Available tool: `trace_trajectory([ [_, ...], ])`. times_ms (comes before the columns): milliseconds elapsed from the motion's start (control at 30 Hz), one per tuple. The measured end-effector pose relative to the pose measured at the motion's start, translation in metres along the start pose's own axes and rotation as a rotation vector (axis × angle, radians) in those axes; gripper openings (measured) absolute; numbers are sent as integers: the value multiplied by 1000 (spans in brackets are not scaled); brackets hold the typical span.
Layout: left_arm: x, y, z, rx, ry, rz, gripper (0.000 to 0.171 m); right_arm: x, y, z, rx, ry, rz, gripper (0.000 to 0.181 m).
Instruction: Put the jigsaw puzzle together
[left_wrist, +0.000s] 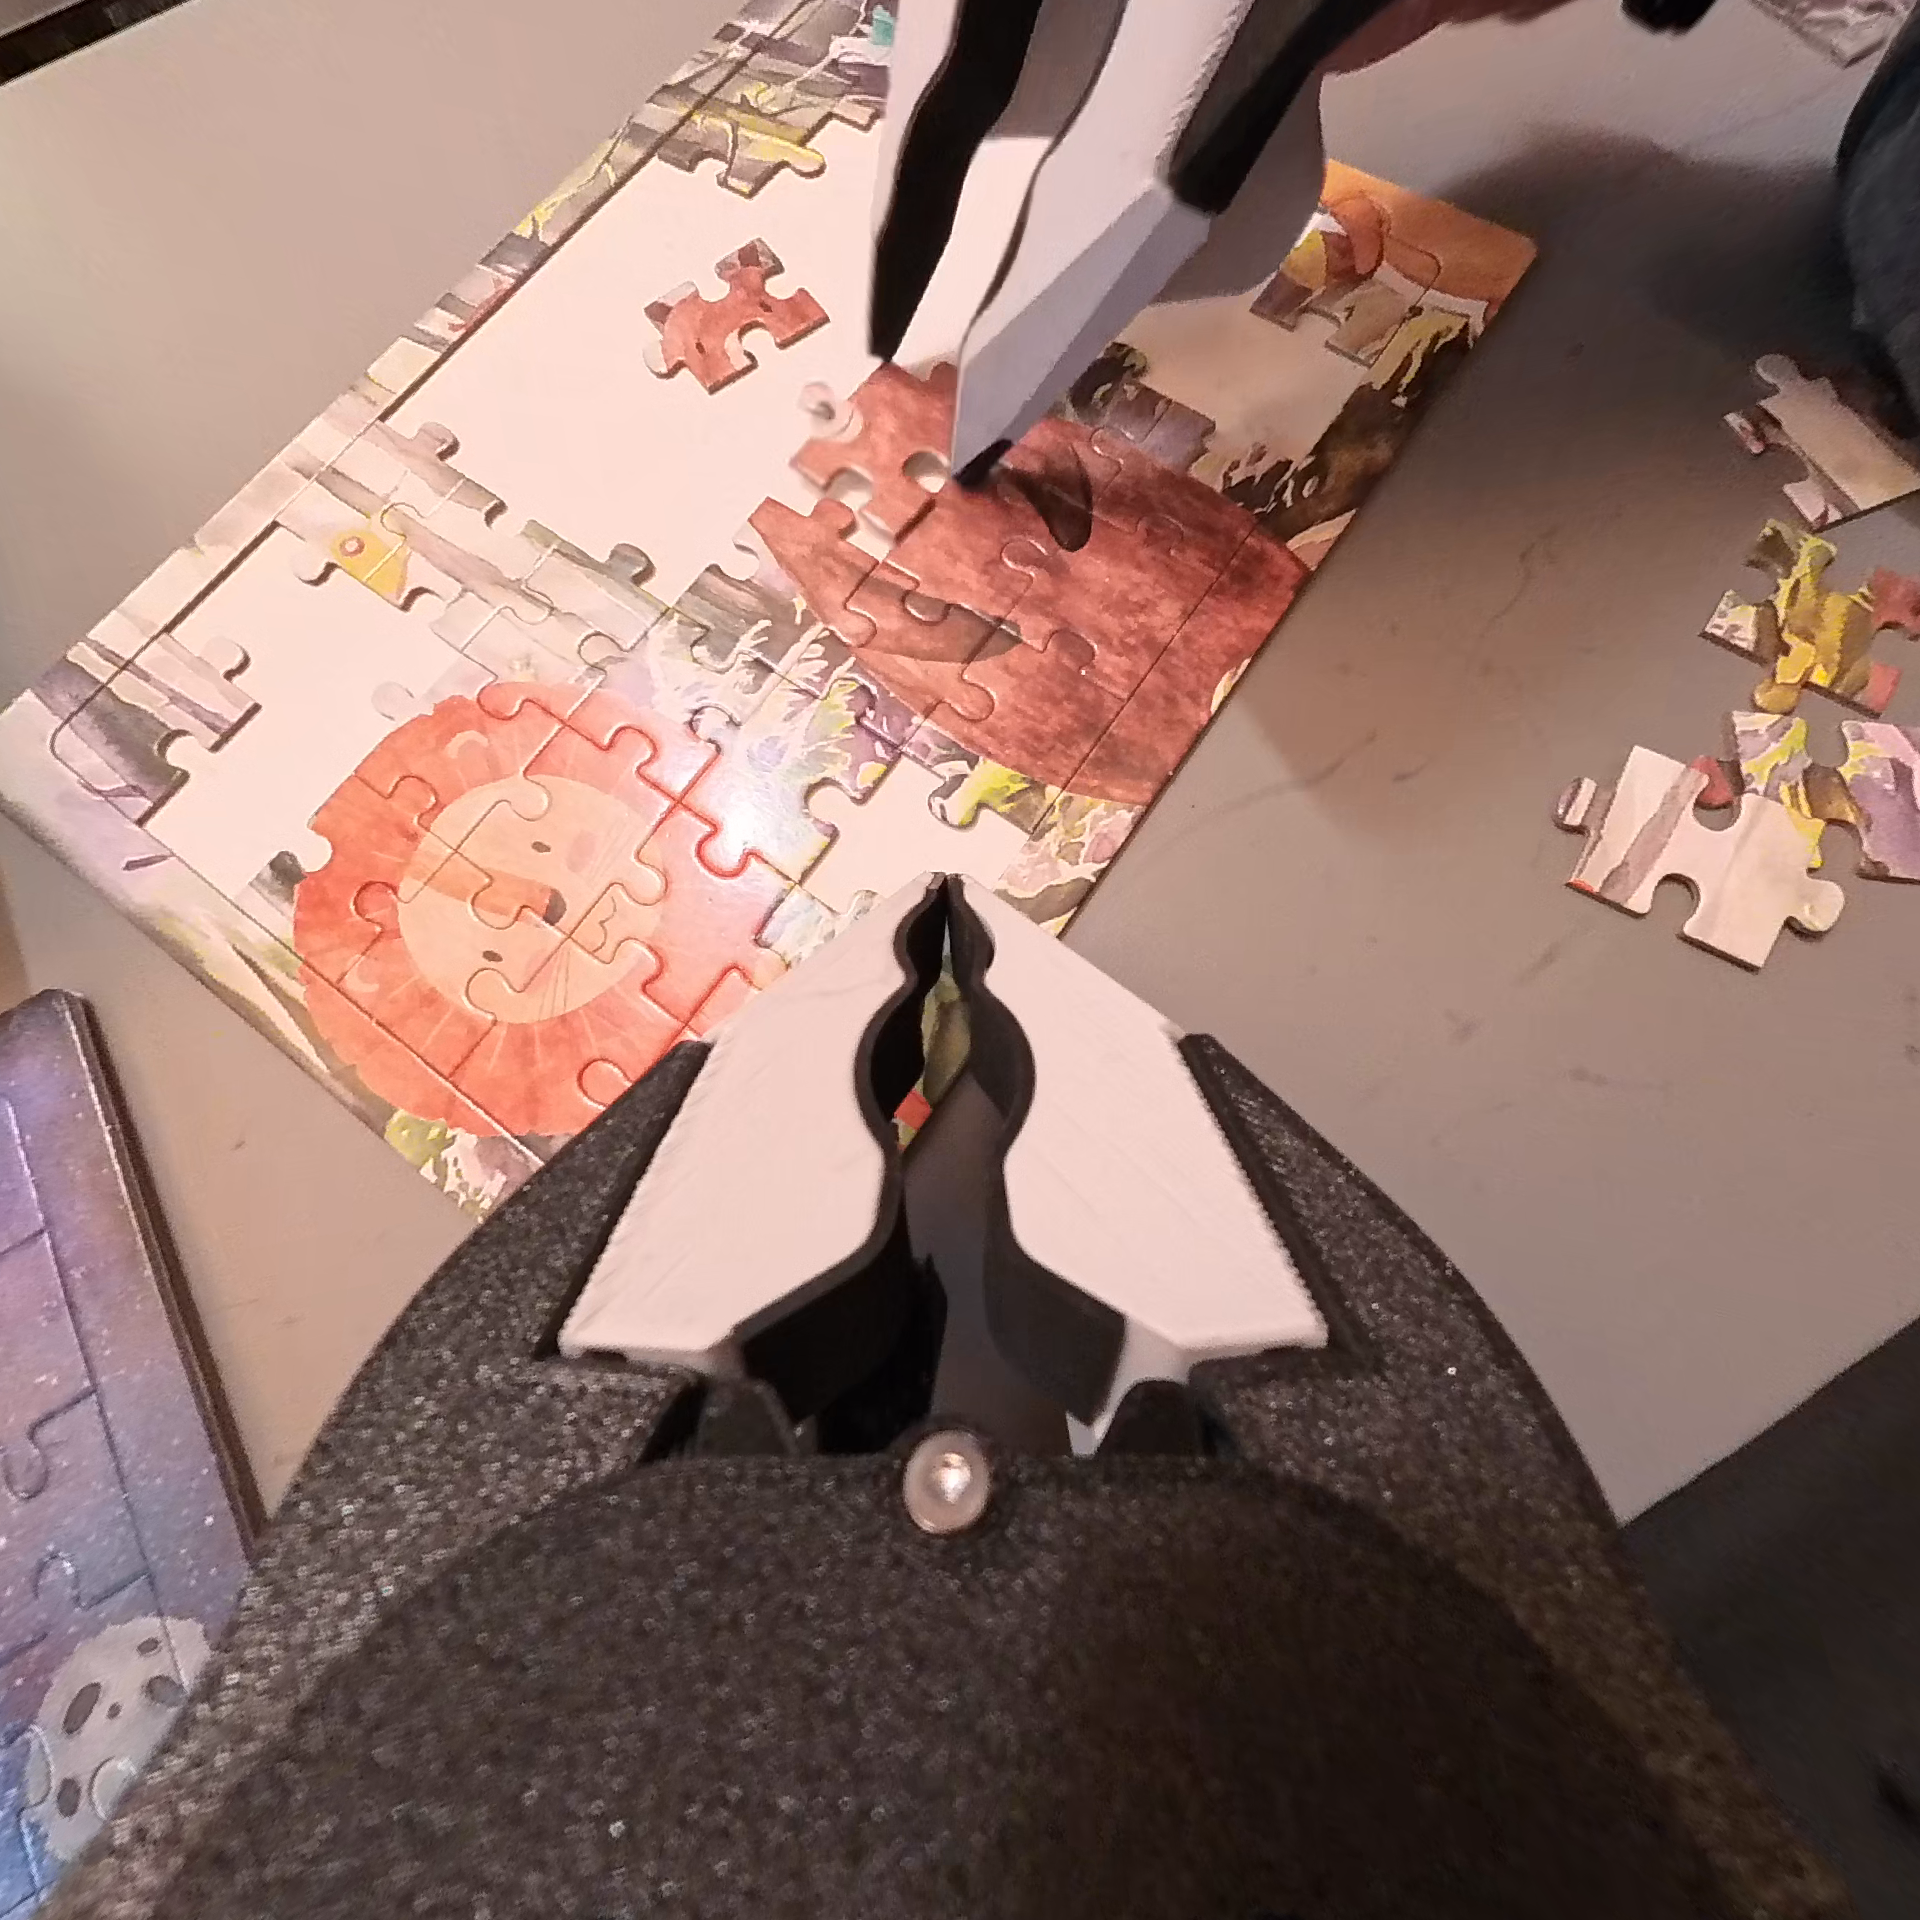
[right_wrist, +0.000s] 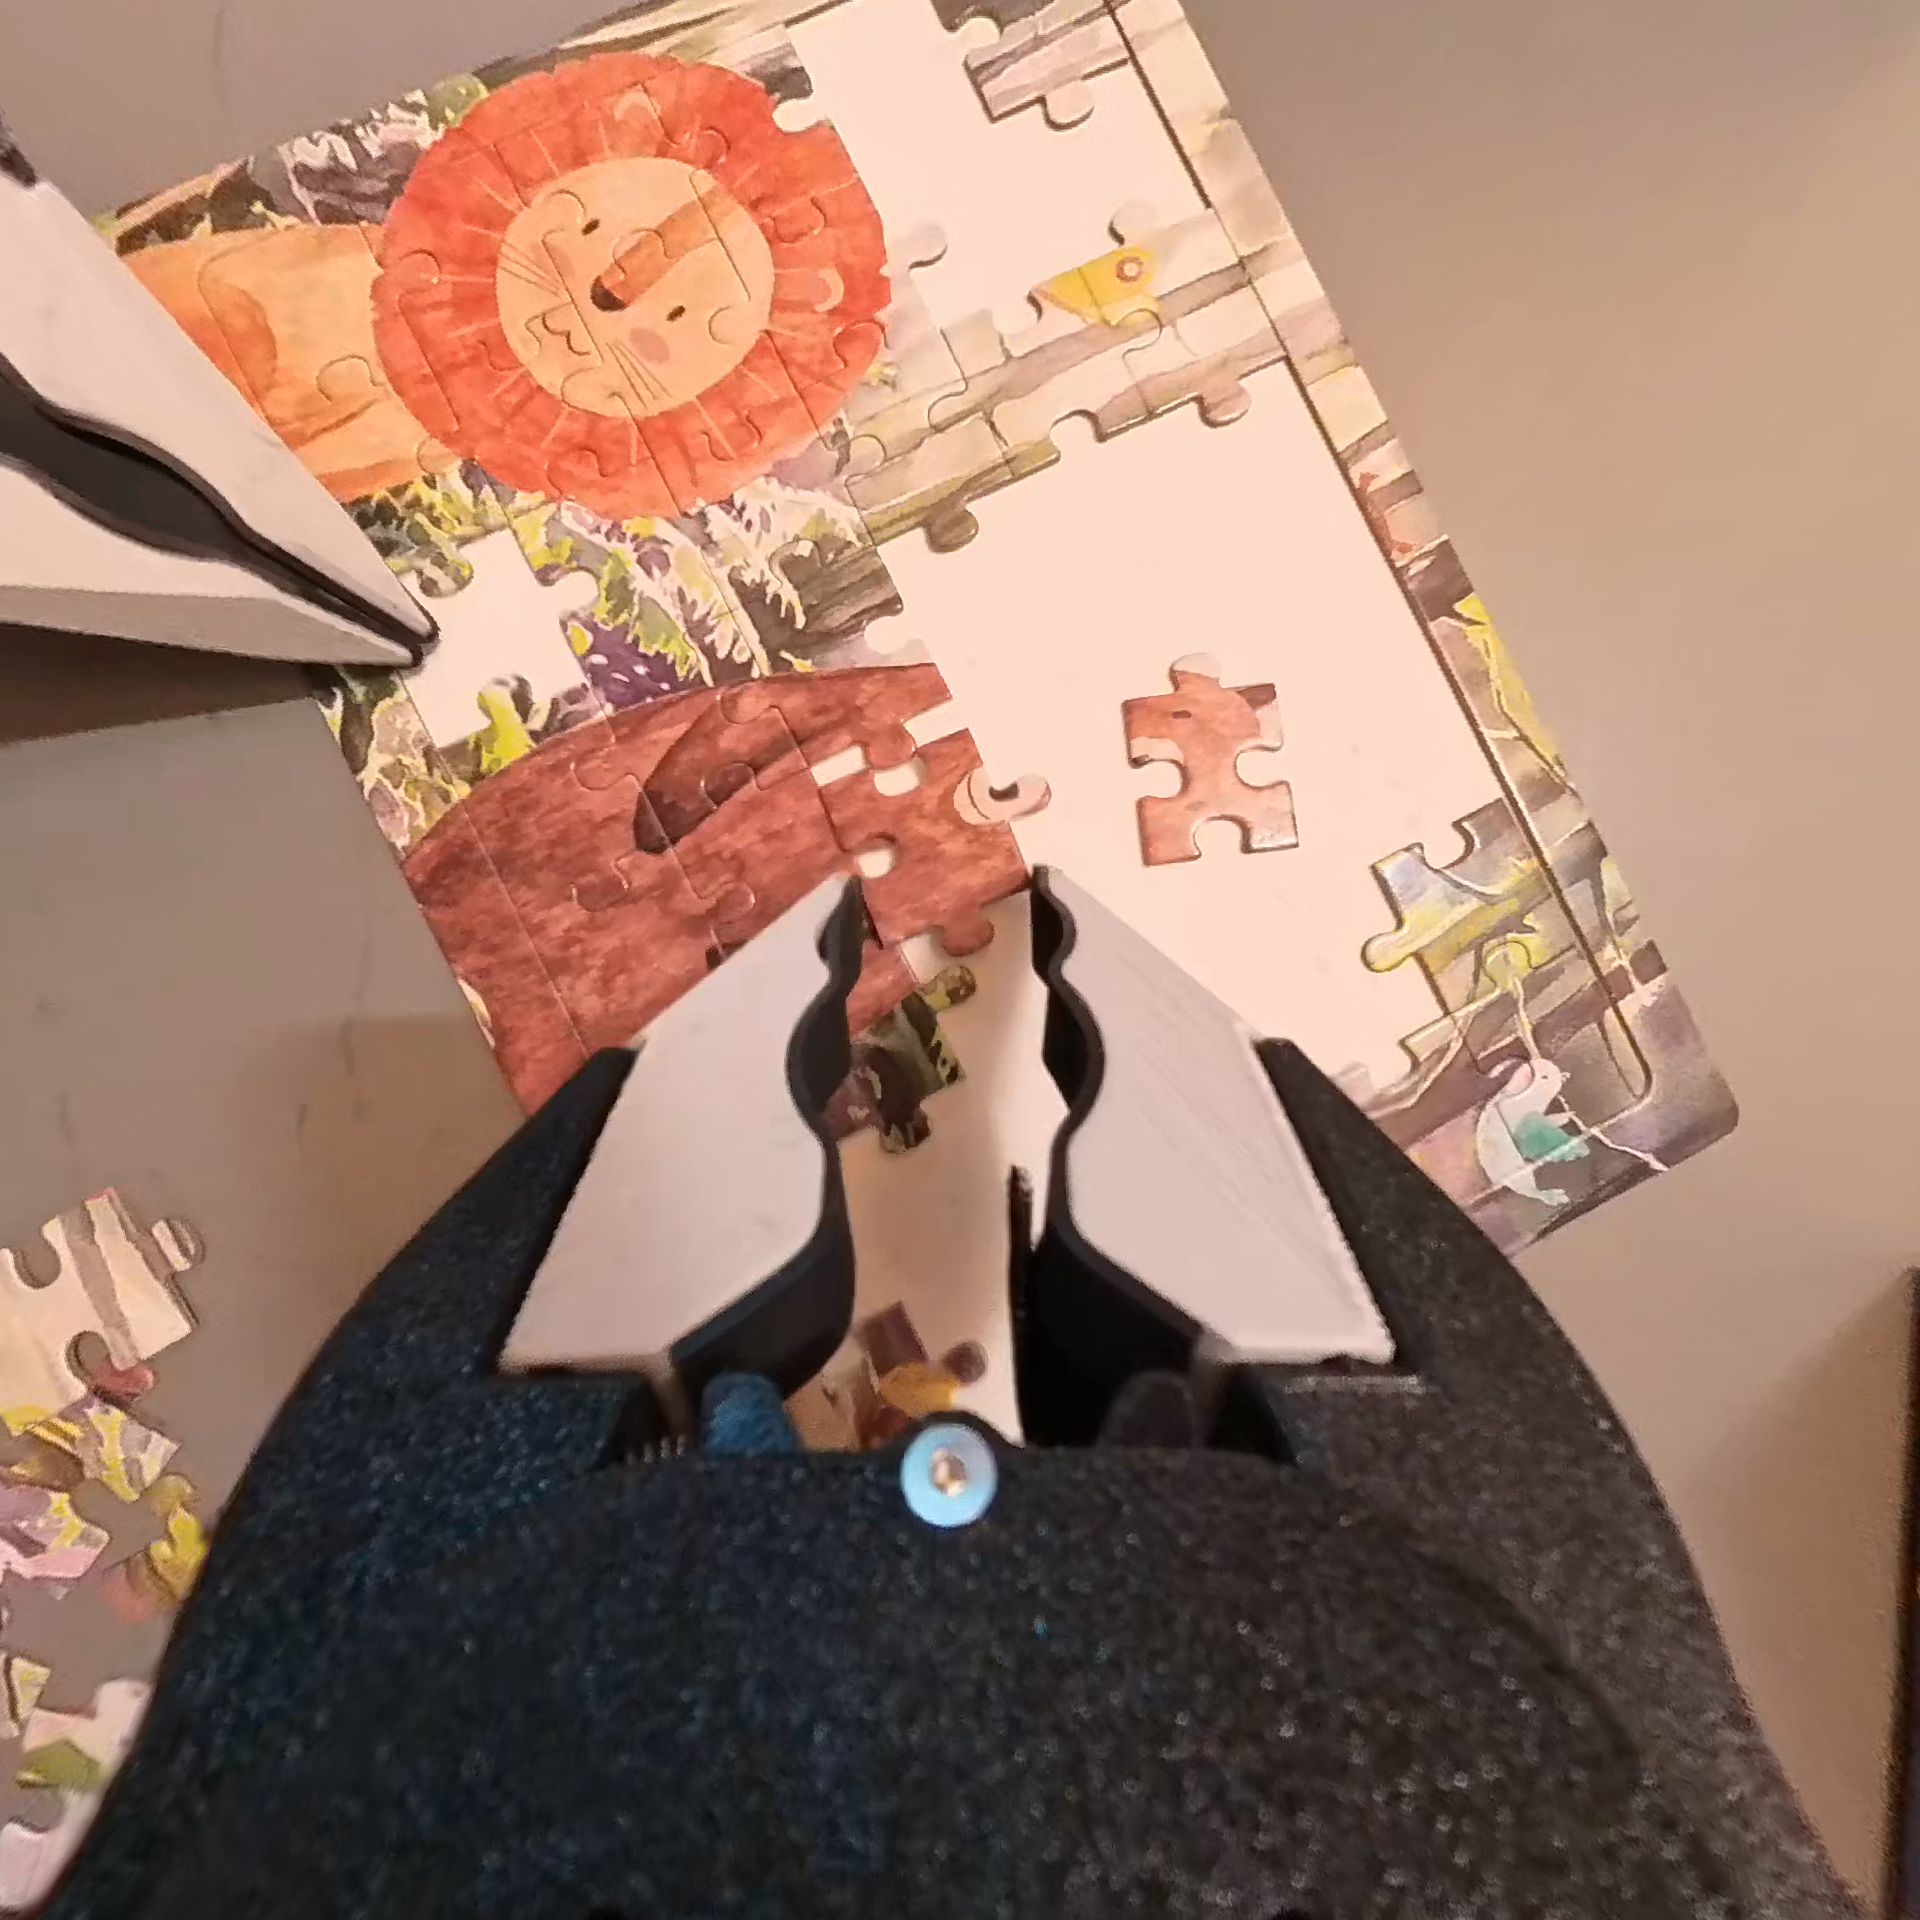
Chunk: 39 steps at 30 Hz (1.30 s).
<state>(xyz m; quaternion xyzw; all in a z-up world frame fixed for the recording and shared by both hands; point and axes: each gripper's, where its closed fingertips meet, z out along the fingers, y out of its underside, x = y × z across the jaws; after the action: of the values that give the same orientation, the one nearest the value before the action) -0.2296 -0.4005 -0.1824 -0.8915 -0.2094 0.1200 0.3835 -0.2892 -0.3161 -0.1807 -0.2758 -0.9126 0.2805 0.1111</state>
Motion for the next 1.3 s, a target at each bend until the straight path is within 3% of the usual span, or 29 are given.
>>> trace_trajectory([
  [67,0,0,0,0,0,0,0,9,7,-8,-14,44,-10,32],
  [200,0,0,0,0,2,-2,0,-4,-10,-12,93,-69,38,32],
  [333,0,0,0,0,0,0,0,-5,-6,4,36,-27,-19,31],
  [867,0,0,0,0,1,-2,0,-2,-9,0,53,-33,-39,36],
  [1033,0,0,0,0,1,-2,0,-20,-31,3,117,-83,-43,23],
  [1200,0,0,0,0,0,-1,0,-11,-21,11,63,-73,15,9],
  [1300,0,0,0,0,1,-1,0,-16,-15,11,51,-125,45,19],
])
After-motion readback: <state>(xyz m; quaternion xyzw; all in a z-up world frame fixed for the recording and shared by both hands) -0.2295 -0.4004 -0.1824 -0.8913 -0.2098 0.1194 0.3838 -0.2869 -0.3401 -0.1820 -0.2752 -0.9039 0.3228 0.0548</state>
